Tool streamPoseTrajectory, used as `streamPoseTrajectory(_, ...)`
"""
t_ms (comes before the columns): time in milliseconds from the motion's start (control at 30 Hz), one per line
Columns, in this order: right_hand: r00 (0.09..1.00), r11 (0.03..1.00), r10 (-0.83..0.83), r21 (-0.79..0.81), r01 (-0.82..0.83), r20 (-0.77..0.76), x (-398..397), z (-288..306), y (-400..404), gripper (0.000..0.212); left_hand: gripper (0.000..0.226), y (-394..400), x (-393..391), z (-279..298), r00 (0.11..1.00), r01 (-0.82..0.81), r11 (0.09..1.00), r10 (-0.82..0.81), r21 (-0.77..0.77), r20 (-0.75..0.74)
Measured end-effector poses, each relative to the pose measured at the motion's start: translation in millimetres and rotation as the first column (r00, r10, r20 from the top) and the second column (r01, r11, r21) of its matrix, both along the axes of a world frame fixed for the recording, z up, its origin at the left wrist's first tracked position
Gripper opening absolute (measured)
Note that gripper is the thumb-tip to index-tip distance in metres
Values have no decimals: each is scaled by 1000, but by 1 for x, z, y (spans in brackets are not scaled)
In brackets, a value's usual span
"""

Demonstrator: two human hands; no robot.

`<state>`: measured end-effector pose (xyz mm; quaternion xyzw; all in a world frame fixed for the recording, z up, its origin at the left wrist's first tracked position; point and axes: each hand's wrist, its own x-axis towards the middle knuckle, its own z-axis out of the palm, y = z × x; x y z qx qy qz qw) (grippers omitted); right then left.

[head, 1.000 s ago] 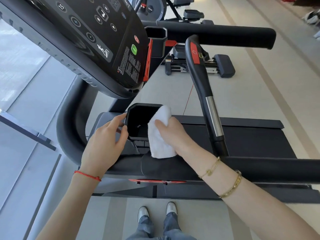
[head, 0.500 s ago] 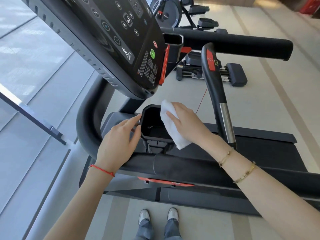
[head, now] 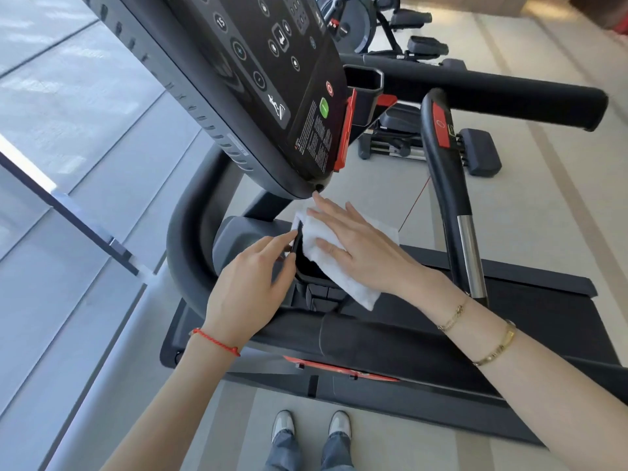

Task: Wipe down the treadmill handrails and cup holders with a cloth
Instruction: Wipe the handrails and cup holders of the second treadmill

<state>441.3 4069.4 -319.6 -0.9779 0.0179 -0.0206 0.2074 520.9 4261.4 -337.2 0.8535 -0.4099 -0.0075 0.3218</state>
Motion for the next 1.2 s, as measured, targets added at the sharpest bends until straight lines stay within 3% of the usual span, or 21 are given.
streamPoseTrajectory(233, 988, 987, -156, -50, 156, 0, -25, -6, -17, 54, 38, 0, 0, 2, 1000, -4, 1000, 4, -12, -11)
streamPoseTrajectory(433, 994, 994, -108, -27, 108, -29, -9, -1, 5, 56, 37, 2, 1, -2, 1000, -7, 1000, 7, -1, 3)
streamPoseTrajectory(533, 985, 992, -103, 59, 112, -138, -42, 1, 5, 71, 36, 2, 0, -1, 999, 6, 1000, -5, -14, 32)
streamPoseTrajectory(633, 974, 993, -100, 39, 111, -204, -54, 12, 6, 77, 34, 2, 0, 1, 997, 47, 998, -46, -30, 58)
streamPoseTrajectory(867, 925, 997, 38, 81, -8, -379, -10, 15, 22, 49, 46, 4, 3, -3, 993, 96, 995, -93, -35, 70)
streamPoseTrajectory(1000, 847, 997, 64, 79, -26, -527, 13, 8, 14, 63, 53, 4, 5, -4, 991, 95, 995, -92, -28, 95)
streamPoseTrajectory(1100, 741, 996, -30, 41, 77, -671, 27, 2, 11, 82, 56, 3, 4, -4, 992, 86, 996, -84, -22, 92)
streamPoseTrajectory(1200, 729, 996, -62, 3, 88, -681, 34, 1, 11, 59, 57, 4, 5, -4, 991, 85, 996, -83, -13, 102)
